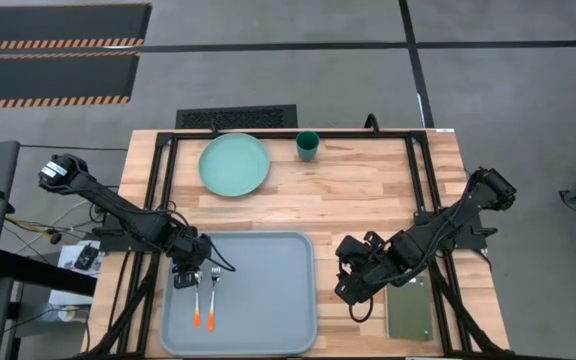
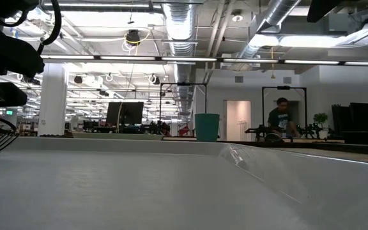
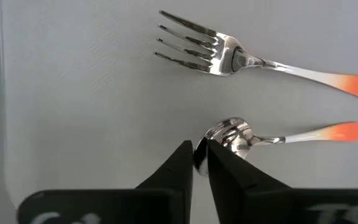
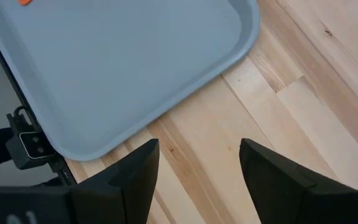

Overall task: Pick and place plate/cup/fork/spoon on tray
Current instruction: Put the orange spoon on the gray tray to the left of the orange fork, then put the green plate on the gray tray to the right of the orange fork

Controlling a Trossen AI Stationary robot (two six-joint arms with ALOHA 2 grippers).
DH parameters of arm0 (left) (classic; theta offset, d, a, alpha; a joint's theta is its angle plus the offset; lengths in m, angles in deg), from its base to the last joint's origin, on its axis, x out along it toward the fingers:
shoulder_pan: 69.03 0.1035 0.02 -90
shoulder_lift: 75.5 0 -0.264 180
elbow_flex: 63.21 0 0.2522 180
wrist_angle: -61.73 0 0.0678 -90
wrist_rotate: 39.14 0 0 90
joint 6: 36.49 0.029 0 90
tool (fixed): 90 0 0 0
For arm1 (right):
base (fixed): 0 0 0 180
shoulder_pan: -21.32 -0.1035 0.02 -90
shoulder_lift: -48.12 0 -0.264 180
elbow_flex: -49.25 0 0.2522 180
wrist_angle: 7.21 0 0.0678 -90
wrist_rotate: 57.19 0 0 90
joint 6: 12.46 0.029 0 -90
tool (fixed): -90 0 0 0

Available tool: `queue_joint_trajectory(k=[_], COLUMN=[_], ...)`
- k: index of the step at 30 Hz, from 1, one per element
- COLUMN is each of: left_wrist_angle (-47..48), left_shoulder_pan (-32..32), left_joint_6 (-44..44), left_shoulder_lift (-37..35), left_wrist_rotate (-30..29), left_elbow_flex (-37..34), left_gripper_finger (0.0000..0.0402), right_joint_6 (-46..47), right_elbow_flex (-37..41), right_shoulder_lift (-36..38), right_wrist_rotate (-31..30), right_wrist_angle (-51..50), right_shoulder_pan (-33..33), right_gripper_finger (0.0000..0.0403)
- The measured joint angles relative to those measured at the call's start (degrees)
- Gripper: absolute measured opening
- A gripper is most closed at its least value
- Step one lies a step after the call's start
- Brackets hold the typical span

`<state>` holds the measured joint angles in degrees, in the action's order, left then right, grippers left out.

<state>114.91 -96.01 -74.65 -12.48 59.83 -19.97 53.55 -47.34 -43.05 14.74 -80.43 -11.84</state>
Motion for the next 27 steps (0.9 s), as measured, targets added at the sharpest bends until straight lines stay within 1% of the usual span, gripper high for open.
queue_joint_trajectory(k=[7,11,13,16,20,22,27], left_wrist_angle=[-0.13,-0.13,-0.13,0.58,4.28,6.52,11.51], left_shoulder_pan=[0.00,0.02,0.33,1.68,4.13,6.13,13.54], left_joint_6=[-0.37,-1.77,-3.94,-9.62,-15.09,-18.47,-29.78], left_shoulder_lift=[0.00,0.00,-0.13,-1.84,-7.18,-10.68,-19.12], left_wrist_rotate=[0.08,-0.76,-0.87,-0.02,-0.30,-3.17,-16.31], left_elbow_flex=[0.00,0.00,0.00,0.15,2.99,5.10,10.75], left_gripper_finger=[0.0092,0.0112,0.0118,0.0123,0.0124,0.0124,0.0124], right_joint_6=[0.00,0.00,0.05,0.91,1.57,2.26,4.11], right_elbow_flex=[-0.01,0.00,0.00,0.00,0.00,0.00,0.00], right_shoulder_lift=[0.00,0.00,0.00,0.00,0.00,0.00,0.01], right_wrist_rotate=[0.09,0.09,0.11,0.12,0.17,0.17,0.28], right_wrist_angle=[-0.02,-0.02,0.01,0.42,1.15,1.49,1.44], right_shoulder_pan=[0.00,0.00,0.00,0.00,0.00,0.05,1.09], right_gripper_finger=[0.0249,0.0249,0.0249,0.0249,0.0249,0.0249,0.0249])
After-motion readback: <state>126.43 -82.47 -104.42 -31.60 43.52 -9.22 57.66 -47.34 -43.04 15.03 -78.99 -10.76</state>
